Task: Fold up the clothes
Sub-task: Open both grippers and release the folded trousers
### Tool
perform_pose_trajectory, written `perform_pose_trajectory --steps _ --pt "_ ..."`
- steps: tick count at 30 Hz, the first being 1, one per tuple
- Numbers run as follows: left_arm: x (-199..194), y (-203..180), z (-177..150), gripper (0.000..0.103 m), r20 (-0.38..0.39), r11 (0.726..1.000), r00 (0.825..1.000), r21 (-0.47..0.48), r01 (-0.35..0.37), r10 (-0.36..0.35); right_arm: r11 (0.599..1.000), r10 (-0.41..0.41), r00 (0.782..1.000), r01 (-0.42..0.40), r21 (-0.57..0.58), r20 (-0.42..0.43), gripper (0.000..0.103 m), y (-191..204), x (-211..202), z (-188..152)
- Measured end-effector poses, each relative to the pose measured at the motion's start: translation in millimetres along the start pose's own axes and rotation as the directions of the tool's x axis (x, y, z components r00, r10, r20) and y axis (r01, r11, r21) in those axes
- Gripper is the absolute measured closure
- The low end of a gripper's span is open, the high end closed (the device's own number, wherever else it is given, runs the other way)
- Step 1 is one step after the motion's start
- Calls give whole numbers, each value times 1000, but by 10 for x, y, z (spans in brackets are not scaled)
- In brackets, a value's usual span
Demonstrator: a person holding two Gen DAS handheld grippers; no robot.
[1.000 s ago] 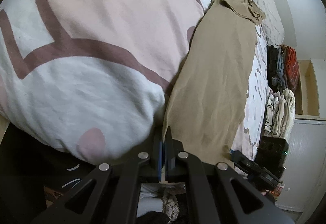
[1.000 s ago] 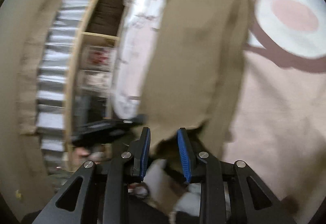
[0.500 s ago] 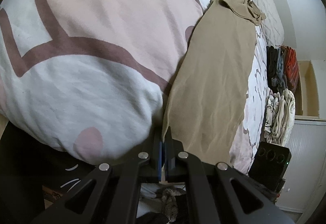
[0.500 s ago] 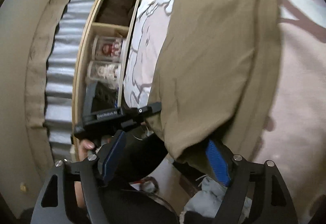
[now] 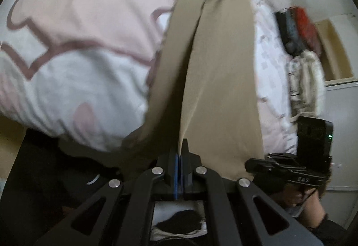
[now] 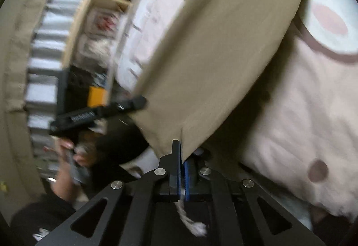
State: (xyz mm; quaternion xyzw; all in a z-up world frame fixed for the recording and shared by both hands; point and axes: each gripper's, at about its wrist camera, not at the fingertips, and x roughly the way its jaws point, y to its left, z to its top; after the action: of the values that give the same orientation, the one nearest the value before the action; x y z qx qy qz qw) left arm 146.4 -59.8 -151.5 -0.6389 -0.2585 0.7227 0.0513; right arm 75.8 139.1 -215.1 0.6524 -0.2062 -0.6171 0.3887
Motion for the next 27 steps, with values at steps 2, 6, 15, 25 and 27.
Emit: perform_pose_trajectory --steps 2,6,15,25,27 --pt "116 54 -4 101 -16 999 999 -5 -39 39 999 -37 999 38 17 -37 99 -88 149 -48" --pt "279 119 22 101 -32 998 997 -23 -66 66 992 -112 988 117 42 -103 99 -252 423 -135" --pt "397 204 52 99 -40 994 997 -84 -72 69 951 -307 949 303 -62 -68 99 -203 438 -178" --pt "-398 -98 -58 63 96 976 971 -30 -217 218 942 -333 943 333 -45 4 54 147 -422 -397" --pt "-667 -266 -24 63 160 968 957 23 -249 243 956 -288 953 292 -33 93 54 244 -809 -386"
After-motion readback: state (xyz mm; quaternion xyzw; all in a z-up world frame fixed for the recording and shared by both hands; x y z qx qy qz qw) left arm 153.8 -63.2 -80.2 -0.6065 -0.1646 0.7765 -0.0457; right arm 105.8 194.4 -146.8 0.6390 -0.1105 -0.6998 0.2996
